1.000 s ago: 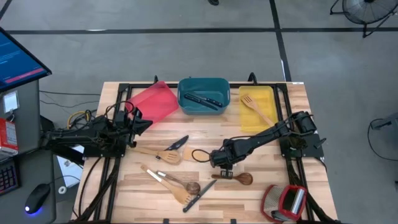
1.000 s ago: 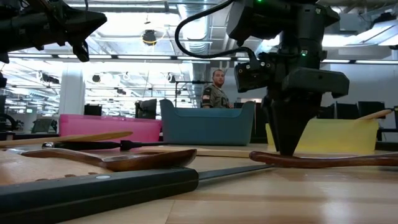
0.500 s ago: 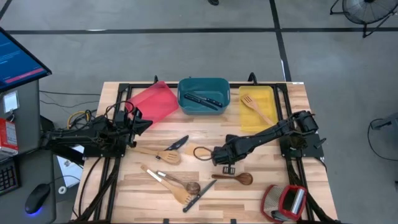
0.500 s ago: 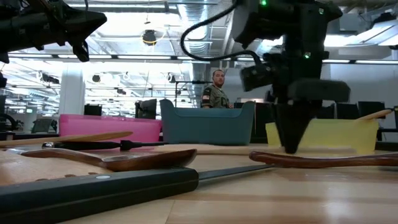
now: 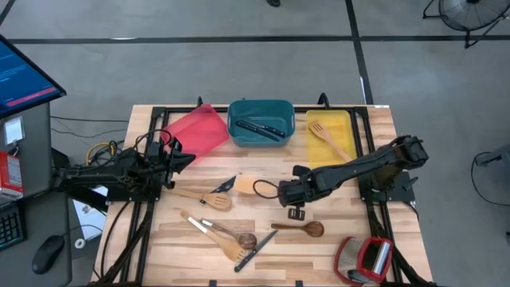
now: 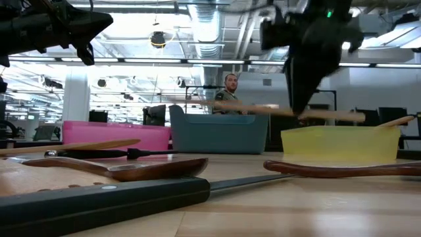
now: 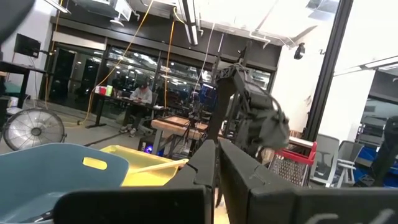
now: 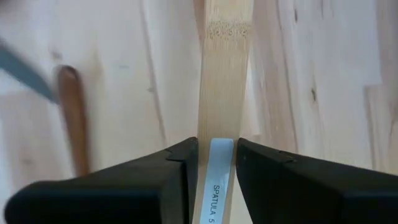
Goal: Pick & Place Kitchen Items
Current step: Put the wooden spatula into the yellow bin
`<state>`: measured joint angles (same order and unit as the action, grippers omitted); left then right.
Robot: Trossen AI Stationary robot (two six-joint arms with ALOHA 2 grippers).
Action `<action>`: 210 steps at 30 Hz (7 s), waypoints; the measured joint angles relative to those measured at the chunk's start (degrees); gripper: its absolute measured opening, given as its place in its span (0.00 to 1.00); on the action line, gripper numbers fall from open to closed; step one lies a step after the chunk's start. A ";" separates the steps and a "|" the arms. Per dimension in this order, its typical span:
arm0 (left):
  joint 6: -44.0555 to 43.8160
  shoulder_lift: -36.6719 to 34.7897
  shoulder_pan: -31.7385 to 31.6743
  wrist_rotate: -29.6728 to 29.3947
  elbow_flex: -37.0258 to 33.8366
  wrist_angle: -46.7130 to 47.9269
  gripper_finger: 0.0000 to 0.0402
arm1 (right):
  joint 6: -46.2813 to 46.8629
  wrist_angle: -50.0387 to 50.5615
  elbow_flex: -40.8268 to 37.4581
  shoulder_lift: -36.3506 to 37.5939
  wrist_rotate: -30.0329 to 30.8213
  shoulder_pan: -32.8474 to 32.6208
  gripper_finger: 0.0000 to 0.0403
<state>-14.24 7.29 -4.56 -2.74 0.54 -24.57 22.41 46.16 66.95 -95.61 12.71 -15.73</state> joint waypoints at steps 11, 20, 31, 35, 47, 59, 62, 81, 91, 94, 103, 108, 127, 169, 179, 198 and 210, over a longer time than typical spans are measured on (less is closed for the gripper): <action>0.01 0.00 -0.01 0.02 0.00 0.01 0.01 | -2.54 -9.91 0.18 10.93 4.52 -1.63 0.22; 0.02 0.00 -0.01 0.01 0.00 0.01 0.01 | -9.73 -21.19 0.25 18.17 4.66 -3.97 0.22; 0.01 -0.02 0.00 0.00 0.00 -0.01 0.01 | -15.56 -30.11 0.25 21.48 4.19 -5.72 0.22; 0.02 -0.02 0.00 0.00 0.00 0.00 0.01 | -19.34 -33.49 0.25 21.48 3.80 -6.38 0.22; 0.02 -0.02 -0.01 0.00 0.00 -0.01 0.01 | -24.07 -40.65 0.25 21.48 -3.17 -6.39 0.22; 0.02 -0.01 0.00 0.01 0.00 -0.01 0.01 | -30.52 -50.07 0.25 21.48 -16.14 -6.38 0.22; 0.02 0.00 -0.01 0.00 0.00 -0.01 0.01 | -30.53 -51.42 0.25 21.48 -18.15 -6.38 0.22; 0.02 -0.01 0.00 0.00 0.00 -0.01 0.01 | -32.89 -44.15 0.27 28.65 -18.77 -6.27 0.22; 0.02 -0.01 0.00 0.00 0.00 -0.01 0.01 | -27.61 -28.72 0.27 34.37 0.27 -6.23 0.22; 0.01 0.00 -0.01 0.02 0.00 -0.01 0.01 | -24.33 -23.87 0.27 34.53 8.51 -6.27 0.22; 0.01 0.00 0.00 0.01 0.00 -0.01 0.01 | -14.13 -11.26 0.20 33.48 21.86 -6.29 0.22; 0.02 0.00 0.01 0.02 0.00 -0.05 0.01 | -10.68 -6.14 0.23 31.94 23.62 -5.35 0.22; 0.02 0.00 -0.01 0.01 0.00 -0.31 0.01 | -21.47 -18.37 -3.76 28.58 5.37 4.00 0.22; 0.00 0.00 -0.01 0.01 0.00 -0.52 0.01 | -20.10 -81.56 -37.35 41.75 -16.51 0.04 0.22; 0.02 0.00 0.01 0.01 0.00 -0.79 0.01 | -17.38 -85.35 -37.35 40.89 -13.60 -4.69 0.22; 0.02 0.00 0.00 0.00 0.00 -1.40 0.01 | -22.97 -59.56 -22.05 39.13 -11.19 3.76 0.22; 0.00 0.00 0.01 0.00 0.00 -1.58 0.01 | -20.77 -42.16 -16.21 33.06 -8.00 11.27 0.22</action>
<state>-14.24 7.29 -4.56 -2.74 0.54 -26.15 1.64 4.00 50.74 -62.56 4.71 -4.46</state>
